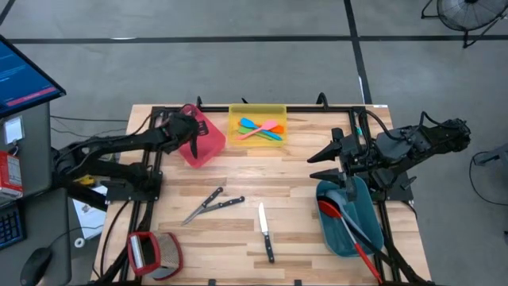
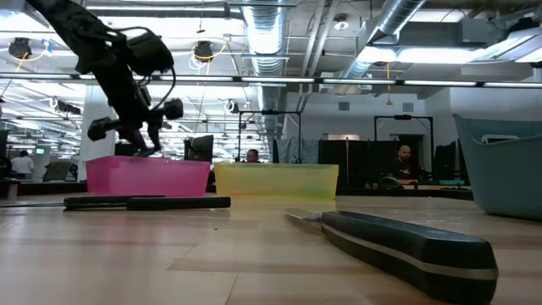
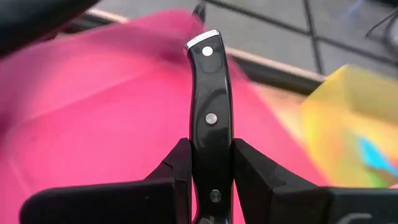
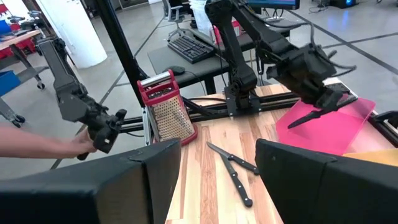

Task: Pick & Place Kitchen Items
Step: Put the black knife into the pink bin

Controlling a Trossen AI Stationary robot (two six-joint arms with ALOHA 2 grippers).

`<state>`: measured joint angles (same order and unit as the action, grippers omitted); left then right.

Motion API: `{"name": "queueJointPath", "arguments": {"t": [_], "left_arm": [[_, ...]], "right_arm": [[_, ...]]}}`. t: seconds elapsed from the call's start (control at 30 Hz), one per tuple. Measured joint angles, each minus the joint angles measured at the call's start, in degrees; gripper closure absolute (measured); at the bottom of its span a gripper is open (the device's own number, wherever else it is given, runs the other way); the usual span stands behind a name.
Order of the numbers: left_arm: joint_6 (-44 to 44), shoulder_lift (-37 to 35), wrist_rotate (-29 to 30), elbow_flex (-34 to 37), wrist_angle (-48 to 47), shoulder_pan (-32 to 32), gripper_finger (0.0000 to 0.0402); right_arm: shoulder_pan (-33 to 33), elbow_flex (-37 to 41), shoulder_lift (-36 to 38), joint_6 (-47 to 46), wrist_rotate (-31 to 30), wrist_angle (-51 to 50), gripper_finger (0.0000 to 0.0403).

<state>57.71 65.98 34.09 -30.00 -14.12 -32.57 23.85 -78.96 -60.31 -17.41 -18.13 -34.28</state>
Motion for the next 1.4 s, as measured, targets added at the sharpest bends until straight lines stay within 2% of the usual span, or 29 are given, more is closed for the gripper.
{"name": "queueJointPath", "arguments": {"t": [0.33,0.67,0.93,1.33,1.4], "left_arm": [[-0.3,8.0,0.0,0.0,0.1,0.0,0.0341],[-0.4,11.5,-1.3,0.0,0.2,0.0,0.0340],[-0.4,11.8,-1.3,0.0,0.2,-0.9,0.0338],[-0.5,11.8,-2.5,0.0,0.2,-1.5,0.0273],[-2.8,11.1,-2.9,0.0,0.4,-1.5,0.0259]], "right_arm": [[0.0,0.0,0.0,0.0,0.0,0.0,0.0201],[0.0,0.0,0.0,0.0,0.0,0.0,0.0201],[0.0,0.0,0.0,0.0,0.0,0.0,0.0201],[0.0,0.0,0.0,0.0,0.0,0.0,0.0201],[0.0,0.0,0.0,-0.1,0.0,0.0,0.0201]]}}
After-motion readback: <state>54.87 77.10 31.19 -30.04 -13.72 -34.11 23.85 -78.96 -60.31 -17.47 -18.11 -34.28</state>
